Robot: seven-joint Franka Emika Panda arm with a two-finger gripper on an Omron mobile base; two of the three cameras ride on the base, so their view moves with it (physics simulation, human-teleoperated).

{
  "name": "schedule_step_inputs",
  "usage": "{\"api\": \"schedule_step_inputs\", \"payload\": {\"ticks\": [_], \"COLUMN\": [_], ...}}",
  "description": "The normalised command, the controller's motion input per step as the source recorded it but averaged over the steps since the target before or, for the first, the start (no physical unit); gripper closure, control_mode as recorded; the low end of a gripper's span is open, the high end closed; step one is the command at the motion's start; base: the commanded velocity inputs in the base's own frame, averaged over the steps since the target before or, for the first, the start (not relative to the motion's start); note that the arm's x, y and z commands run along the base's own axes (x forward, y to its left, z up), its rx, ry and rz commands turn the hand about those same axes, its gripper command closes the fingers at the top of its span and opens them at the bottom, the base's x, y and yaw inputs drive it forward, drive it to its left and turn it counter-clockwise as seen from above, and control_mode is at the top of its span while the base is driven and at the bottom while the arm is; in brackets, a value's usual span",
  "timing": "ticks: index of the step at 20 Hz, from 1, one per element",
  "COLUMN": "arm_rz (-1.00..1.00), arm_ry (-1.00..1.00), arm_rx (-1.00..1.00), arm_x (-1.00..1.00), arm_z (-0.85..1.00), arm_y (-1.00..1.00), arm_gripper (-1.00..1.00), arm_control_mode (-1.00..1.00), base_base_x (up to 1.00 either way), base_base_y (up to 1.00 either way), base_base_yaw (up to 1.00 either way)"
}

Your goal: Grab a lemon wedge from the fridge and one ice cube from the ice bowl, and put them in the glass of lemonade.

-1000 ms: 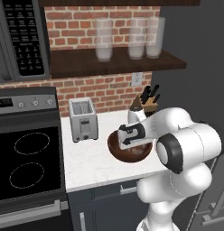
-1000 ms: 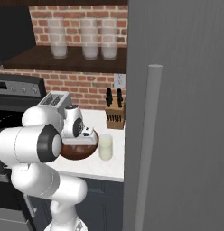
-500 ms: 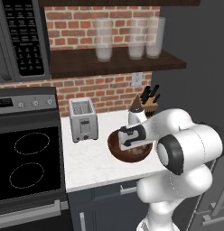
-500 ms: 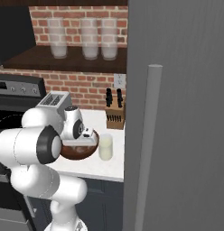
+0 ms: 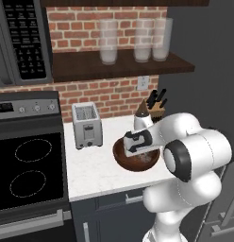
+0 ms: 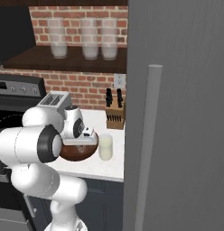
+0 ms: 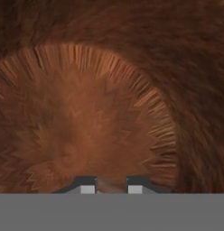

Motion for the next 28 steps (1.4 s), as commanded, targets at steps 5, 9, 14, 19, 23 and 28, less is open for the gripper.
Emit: {"api": "schedule_step_inputs", "payload": {"ticks": [5,9,14,19,23,28], "arm_rz": [0.00,0.00,-0.01,-0.10,-0.17,-0.18], "arm_ry": [0.00,-0.13,-0.23,-0.17,-0.15,-0.05], "arm_rx": [0.00,0.03,0.04,0.02,0.00,0.00], "arm_x": [-0.05,-0.31,-0.30,-0.08,0.00,0.01], "arm_z": [0.00,0.43,0.86,0.81,0.67,0.45], "arm_y": [0.00,-0.02,-0.13,-0.48,-0.69,-0.77], "arm_gripper": [1.00,1.00,1.00,1.00,1.00,1.00], "arm_control_mode": [-1.00,-1.00,-1.00,-1.00,-1.00,-1.00], "base_base_x": [0.00,0.00,0.00,0.00,0.00,0.00], "base_base_y": [0.00,0.00,0.00,0.00,0.00,0.00], "base_base_yaw": [0.00,0.00,0.00,0.00,0.00,0.00]}}
